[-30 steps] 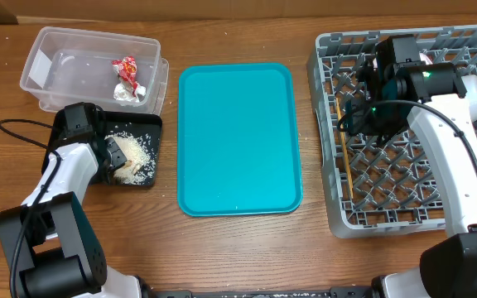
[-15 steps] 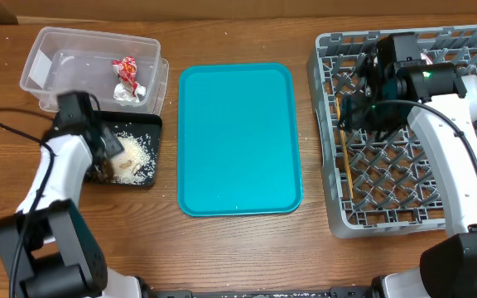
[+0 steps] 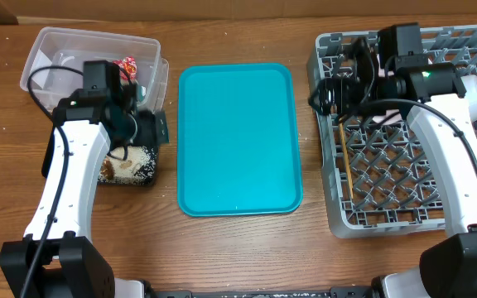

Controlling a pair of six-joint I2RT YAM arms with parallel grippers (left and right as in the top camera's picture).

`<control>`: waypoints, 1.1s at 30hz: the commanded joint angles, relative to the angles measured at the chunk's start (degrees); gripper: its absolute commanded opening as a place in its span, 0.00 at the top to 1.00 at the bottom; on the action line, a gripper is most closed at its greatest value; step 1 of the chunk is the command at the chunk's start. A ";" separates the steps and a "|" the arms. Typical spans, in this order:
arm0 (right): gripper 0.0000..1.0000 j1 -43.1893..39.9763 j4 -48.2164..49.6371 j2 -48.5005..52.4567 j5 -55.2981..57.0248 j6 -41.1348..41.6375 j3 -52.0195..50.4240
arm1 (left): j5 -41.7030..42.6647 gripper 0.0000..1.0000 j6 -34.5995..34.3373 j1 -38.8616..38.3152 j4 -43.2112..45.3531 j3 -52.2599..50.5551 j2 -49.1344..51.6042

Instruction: Sort waste into correct bins and load items into the dishwasher

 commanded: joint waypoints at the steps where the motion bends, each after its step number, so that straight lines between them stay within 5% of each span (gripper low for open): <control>1: 0.00 -0.37 -4.90 -0.52 7.93 -0.90 0.92 | 2.36 0.00 1.77 0.57 -7.19 1.07 -0.42; 9: 0.00 -0.39 -13.46 -1.05 7.96 -0.90 0.92 | 2.34 0.00 1.11 0.50 -19.87 1.07 -1.53; 16: 0.00 -1.99 -12.70 -8.76 7.98 -0.20 -0.70 | 2.34 0.00 1.62 0.31 -20.20 0.98 -13.00; 29: 0.00 -5.11 8.22 -43.30 14.49 0.63 -24.65 | 2.14 0.00 1.40 -1.88 -5.77 -12.70 -49.55; 33: 0.00 -5.09 8.02 -47.63 14.51 0.66 -26.99 | 2.10 0.00 1.40 -1.88 -3.28 -14.53 -53.86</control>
